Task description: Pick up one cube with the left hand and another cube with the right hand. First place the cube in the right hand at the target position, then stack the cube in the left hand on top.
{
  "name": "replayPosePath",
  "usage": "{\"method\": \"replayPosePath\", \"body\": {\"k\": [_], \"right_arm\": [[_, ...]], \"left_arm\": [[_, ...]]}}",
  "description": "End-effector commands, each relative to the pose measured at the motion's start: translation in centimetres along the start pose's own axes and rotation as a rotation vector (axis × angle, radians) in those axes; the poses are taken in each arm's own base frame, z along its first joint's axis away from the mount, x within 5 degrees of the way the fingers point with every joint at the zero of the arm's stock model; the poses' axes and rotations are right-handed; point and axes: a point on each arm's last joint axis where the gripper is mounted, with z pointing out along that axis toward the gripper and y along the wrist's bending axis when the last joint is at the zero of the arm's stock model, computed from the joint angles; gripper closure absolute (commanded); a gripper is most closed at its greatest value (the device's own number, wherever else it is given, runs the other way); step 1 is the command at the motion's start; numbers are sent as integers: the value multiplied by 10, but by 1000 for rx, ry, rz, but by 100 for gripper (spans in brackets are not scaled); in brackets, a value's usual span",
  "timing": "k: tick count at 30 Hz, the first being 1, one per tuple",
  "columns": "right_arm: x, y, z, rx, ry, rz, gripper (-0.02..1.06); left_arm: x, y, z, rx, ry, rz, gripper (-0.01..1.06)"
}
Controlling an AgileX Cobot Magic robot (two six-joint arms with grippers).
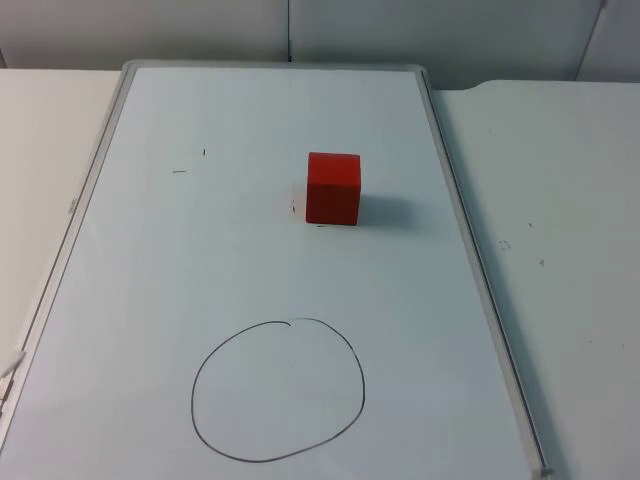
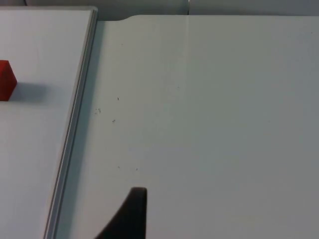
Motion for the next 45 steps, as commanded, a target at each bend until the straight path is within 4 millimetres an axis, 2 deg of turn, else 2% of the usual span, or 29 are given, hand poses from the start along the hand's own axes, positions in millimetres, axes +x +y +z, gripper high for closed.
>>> {"method": "replayPosePath", "body": {"k": [1, 2, 3, 5, 8, 10, 16, 21, 25, 26, 29, 30, 33, 34, 35, 36, 38, 39, 41, 43, 44, 45], "right_arm": [[1, 0, 2, 9, -2, 1, 0], [1, 0, 2, 9, -2, 1, 0], [1, 0, 2, 9, -2, 1, 0], [1, 0, 2, 9, -2, 1, 0], [1, 1, 2, -4, -2, -8, 0], [1, 3, 2, -22, -2, -17, 0], [-3, 8, -4, -84, -28, -6, 0], [-22, 13, -2, -145, -9, -39, 3], [-68, 28, 16, -308, -39, -145, 4], [-68, 28, 16, -308, -39, -145, 4], [-114, 37, 51, -395, -4, -129, 4], [-114, 37, 51, -395, -4, -129, 4], [-153, 46, 88, -470, 45, -161, 4], [-170, 51, 105, -513, 65, -164, 4], [-170, 51, 105, -513, 65, -164, 4], [-184, 62, 129, -564, 101, -158, 4], [-206, 84, 161, -616, 150, -167, 4], [-206, 84, 161, -616, 150, -167, 4], [-217, 110, 188, -632, 195, -169, 4], [-223, 147, 217, -611, 238, -153, 4], [-223, 147, 217, -611, 238, -153, 4], [-226, 163, 228, -578, 249, -147, 4]], "left_arm": [[25, 0, -17, 7, -43, -14, 86], [33, 0, -17, 7, -36, -14, 86], [52, 0, -27, 7, -56, -16, 86], [56, 0, -32, 8, -71, -16, 86], [84, 1, -47, 9, -104, -16, 86], [94, 2, -55, 5, -115, -12, 86], [103, 2, -64, 1, -121, -5, 86], [102, 3, -64, -4, -125, 0, 86], [102, 4, -64, -15, -127, 10, 86], [102, 4, -64, -15, -127, 10, 86], [102, 4, -64, -15, -127, 10, 86], [102, 4, -64, -15, -127, 10, 86], [102, 4, -64, -18, -127, 12, 86], [102, 4, -64, -20, -127, 18, 86], [102, 4, -64, -20, -127, 18, 86], [102, 4, -64, -21, -127, 19, 86], [102, 4, -64, -21, -127, 19, 86], [102, 4, -64, -21, -127, 19, 86], [102, 4, -64, -21, -127, 19, 86], [102, 4, -64, -21, -127, 19, 86], [102, 4, -64, -21, -127, 19, 86], [102, 4, -64, -21, -127, 19, 86]]}}
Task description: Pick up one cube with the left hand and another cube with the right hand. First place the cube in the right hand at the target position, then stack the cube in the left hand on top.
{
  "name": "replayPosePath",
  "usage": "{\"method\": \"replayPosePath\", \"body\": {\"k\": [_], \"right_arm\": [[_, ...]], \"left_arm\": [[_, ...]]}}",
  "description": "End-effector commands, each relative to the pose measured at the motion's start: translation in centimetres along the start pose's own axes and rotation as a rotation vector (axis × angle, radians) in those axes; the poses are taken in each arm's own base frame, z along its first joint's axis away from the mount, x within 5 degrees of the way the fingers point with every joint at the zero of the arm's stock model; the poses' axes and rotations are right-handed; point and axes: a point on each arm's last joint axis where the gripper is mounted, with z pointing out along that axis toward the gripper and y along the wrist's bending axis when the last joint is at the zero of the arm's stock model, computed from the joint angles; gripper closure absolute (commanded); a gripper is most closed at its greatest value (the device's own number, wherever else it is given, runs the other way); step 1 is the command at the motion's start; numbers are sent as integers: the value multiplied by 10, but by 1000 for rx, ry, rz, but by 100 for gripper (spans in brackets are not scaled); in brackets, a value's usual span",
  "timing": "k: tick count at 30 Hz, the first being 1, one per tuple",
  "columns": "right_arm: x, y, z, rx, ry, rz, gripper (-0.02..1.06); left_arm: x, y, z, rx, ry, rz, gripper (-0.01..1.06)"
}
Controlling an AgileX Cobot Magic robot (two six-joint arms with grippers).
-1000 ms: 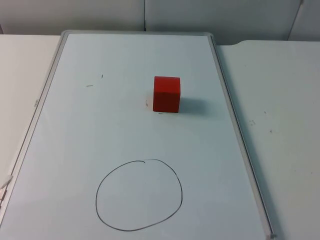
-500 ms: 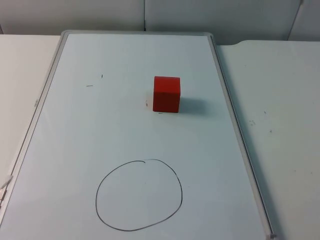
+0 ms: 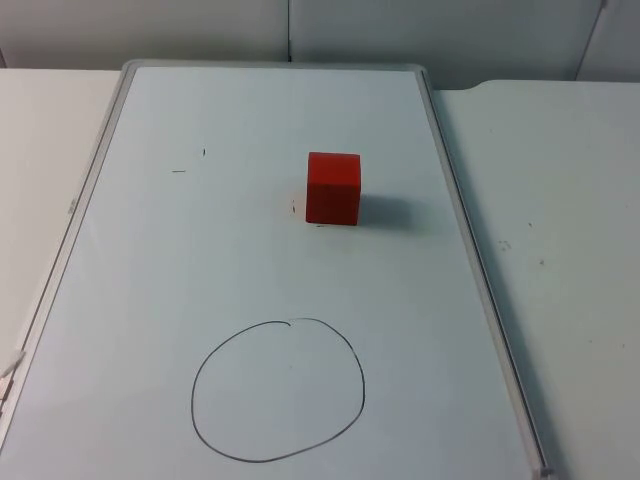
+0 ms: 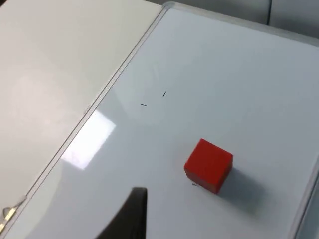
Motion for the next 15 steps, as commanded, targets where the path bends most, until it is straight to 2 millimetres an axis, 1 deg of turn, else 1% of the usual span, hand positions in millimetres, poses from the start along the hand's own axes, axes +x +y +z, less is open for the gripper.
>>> {"method": "replayPosePath", "body": {"k": [1, 3, 4, 5, 7, 8, 9, 10, 13, 14, 15], "right_arm": [[-10, 15, 40, 61, 32, 49, 4], [-13, 26, 77, 146, 72, 91, 4], [-13, 26, 77, 146, 72, 91, 4], [-12, 30, 93, 176, 90, 109, 4], [-5, 38, 130, 229, 122, 161, 4], [-1, 40, 144, 251, 131, 191, 4], [5, 42, 162, 265, 151, 215, 4], [5, 42, 162, 265, 151, 215, 4], [24, 40, 200, 294, 211, 283, 4], [30, 39, 210, 304, 228, 299, 4], [30, 39, 210, 304, 228, 299, 4]], "left_arm": [[0, 0, -1, 5, -15, 3, 86], [0, 0, -1, 5, -15, 3, 86], [0, 0, -1, 5, -15, 3, 86], [0, 0, -1, 5, -15, 3, 86], [0, 0, -1, 5, -15, 3, 86], [0, 0, -1, 5, -15, 3, 86], [0, 0, -1, 5, -15, 3, 86], [0, 0, -1, 5, -15, 3, 86], [0, 0, -1, 6, -13, 3, 86], [0, 0, -1, 6, -13, 3, 86], [0, 0, -1, 6, -13, 3, 86]]}}
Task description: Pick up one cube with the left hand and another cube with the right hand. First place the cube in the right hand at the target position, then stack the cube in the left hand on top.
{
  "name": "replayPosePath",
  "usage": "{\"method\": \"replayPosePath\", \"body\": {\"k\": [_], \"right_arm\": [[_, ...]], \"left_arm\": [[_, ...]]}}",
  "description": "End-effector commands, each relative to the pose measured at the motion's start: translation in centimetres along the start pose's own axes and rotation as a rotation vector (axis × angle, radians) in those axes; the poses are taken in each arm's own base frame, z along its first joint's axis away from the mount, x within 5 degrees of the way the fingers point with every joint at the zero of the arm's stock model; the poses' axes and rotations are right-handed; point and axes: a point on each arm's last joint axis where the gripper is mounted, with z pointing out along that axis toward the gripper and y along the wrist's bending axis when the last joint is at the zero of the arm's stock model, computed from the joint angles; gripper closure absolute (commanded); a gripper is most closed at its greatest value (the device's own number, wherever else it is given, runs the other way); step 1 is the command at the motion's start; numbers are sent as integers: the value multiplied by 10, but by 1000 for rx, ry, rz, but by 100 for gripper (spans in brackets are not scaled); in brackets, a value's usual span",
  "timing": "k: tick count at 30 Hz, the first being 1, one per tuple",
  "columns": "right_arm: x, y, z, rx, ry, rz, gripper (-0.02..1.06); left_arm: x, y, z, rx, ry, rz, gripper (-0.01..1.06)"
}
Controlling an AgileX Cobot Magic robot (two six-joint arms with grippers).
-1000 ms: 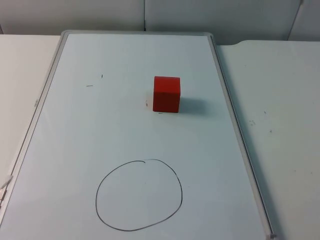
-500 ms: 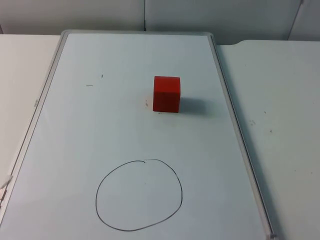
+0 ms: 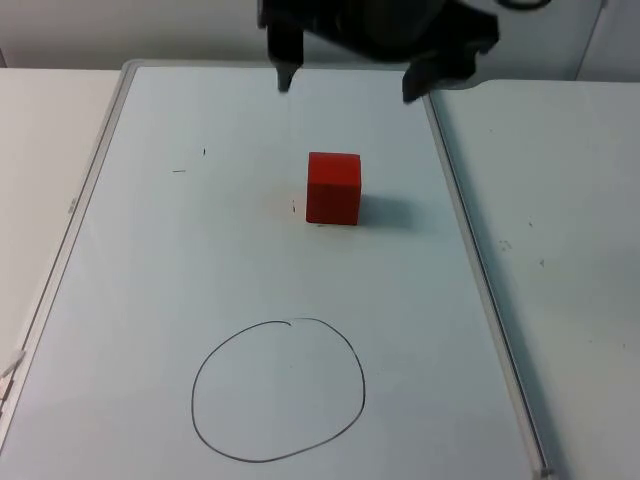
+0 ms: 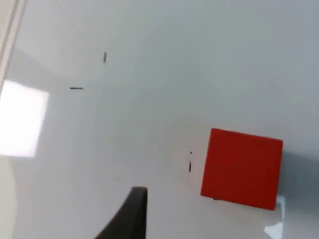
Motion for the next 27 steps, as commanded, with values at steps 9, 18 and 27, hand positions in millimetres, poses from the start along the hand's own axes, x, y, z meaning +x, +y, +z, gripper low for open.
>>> {"method": "replayPosePath", "body": {"k": [9, 18, 27], "right_arm": [[15, 7, 71, 66, 63, 68, 4], [16, 1, 89, 90, 82, 75, 6], [15, -2, 89, 103, 74, 64, 32]], "left_arm": [[0, 0, -1, 6, -13, 1, 86], [0, 0, -1, 6, -13, 1, 86], [0, 0, -1, 6, -13, 1, 86]]}}
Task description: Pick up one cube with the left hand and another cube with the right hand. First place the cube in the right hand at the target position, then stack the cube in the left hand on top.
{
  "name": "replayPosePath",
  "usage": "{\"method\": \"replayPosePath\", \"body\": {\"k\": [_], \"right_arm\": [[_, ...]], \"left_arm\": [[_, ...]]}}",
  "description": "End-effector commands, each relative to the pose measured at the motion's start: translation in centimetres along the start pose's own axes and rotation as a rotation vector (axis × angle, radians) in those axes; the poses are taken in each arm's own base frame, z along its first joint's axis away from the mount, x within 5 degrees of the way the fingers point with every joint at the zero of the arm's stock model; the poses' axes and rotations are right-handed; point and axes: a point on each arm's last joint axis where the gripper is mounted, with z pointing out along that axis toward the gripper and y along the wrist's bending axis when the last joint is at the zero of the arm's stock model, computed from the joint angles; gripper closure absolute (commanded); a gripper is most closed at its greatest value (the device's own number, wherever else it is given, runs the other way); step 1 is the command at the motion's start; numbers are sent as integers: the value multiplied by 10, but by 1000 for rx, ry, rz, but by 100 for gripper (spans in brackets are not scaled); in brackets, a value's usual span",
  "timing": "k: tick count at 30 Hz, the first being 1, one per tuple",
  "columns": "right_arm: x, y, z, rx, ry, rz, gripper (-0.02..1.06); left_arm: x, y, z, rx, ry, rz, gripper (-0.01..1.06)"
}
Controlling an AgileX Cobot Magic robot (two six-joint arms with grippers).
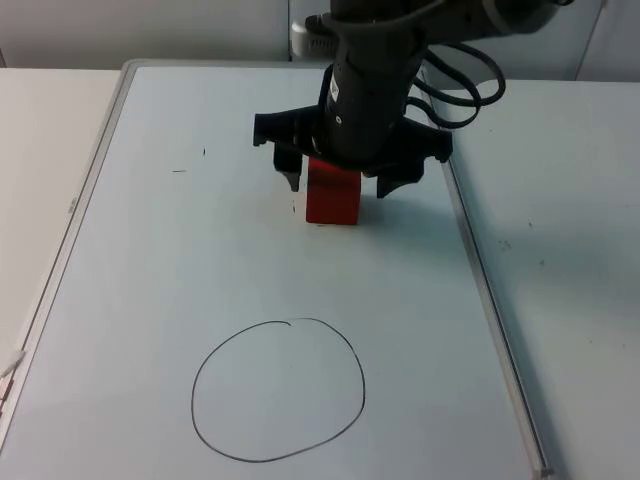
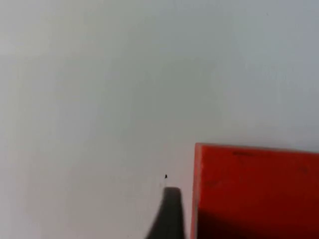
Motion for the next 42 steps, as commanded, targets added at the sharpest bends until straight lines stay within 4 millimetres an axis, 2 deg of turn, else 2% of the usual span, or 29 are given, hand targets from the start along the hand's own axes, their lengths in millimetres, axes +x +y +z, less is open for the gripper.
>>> {"method": "replayPosePath", "body": {"k": [1, 2, 3, 5, 7, 9, 12, 13, 14, 18, 19, 20, 21, 22, 23, 26, 27, 28, 30, 31, 33, 35, 37, 38, 40, 42], "right_arm": [[-3, 0, -2, 3, -12, 6, 43], [-3, -1, -2, 5, -10, 9, 54], [-3, -1, -2, 5, -10, 9, 54], [-3, -1, -3, 9, -8, 7, 77], [-8, -1, -15, -2, -23, -74, 105], [-11, -1, -22, -5, -33, -103, 105], [-24, -3, -62, -28, -72, -243, 105], [-24, -3, -62, -28, -72, -243, 105], [-28, -4, -76, -30, -88, -281, 105], [-45, -16, -159, -57, -199, -374, 105], [-45, -16, -159, -57, -199, -374, 105], [-47, -17, -184, -85, -233, -385, 105], [-48, -21, -221, -150, -284, -427, 105], [-46, -23, -246, -206, -315, -440, 105], [-46, -23, -246, -206, -315, -440, 105], [-36, -33, -306, -280, -411, -491, 105], [-36, -33, -306, -280, -411, -491, 105], [-29, -38, -327, -292, -446, -504, 105], [-12, -48, -352, -309, -482, -537, 105], [3, -56, -364, -318, -495, -564, 105], [9, -59, -367, -324, -499, -569, 105], [40, -73, -370, -354, -517, -586, 105], [63, -83, -363, -383, -519, -580, 105], [63, -83, -363, -383, -519, -580, 105], [86, -94, -352, -406, -487, -569, 105], [108, -103, -331, -406, -420, -565, 105]], "left_arm": [[0, 0, -1, 6, -15, 1, 86], [0, 0, -1, 6, -15, 1, 86], [0, 0, -1, 6, -15, 1, 86], [0, 0, -1, 5, -12, 3, 86], [0, 0, -1, 5, -10, 3, 86], [1, 0, -1, 5, -6, 3, 86], [6, -1, 3, 7, 8, 2, 86], [6, -1, 3, 7, 8, 2, 86], [6, -1, 3, 7, 10, 2, 86], [6, -1, 3, 7, 10, 2, 86], [6, -1, 3, 7, 10, 2, 86], [6, -1, 3, 7, 10, 2, 86], [6, -1, 3, 7, 10, 2, 86], [6, -1, 3, 7, 10, 2, 86], [6, -1, 3, 7, 10, 2, 86], [6, 0, 3, 6, 6, 3, 86], [6, 0, 3, 6, 6, 3, 86], [6, 0, 3, 6, 6, 3, 86], [6, 0, 3, 3, 5, 7, 86], [6, 0, 3, 3, 5, 7, 86], [6, 0, 3, 1, 4, 9, 86], [6, 0, 3, 0, 4, 10, 86], [6, 0, 3, -2, 3, 12, 86], [6, 0, 3, -2, 3, 12, 86], [5, 0, 3, -1, -3, 11, 86], [5, 0, 3, -1, -5, 11, 86]]}}
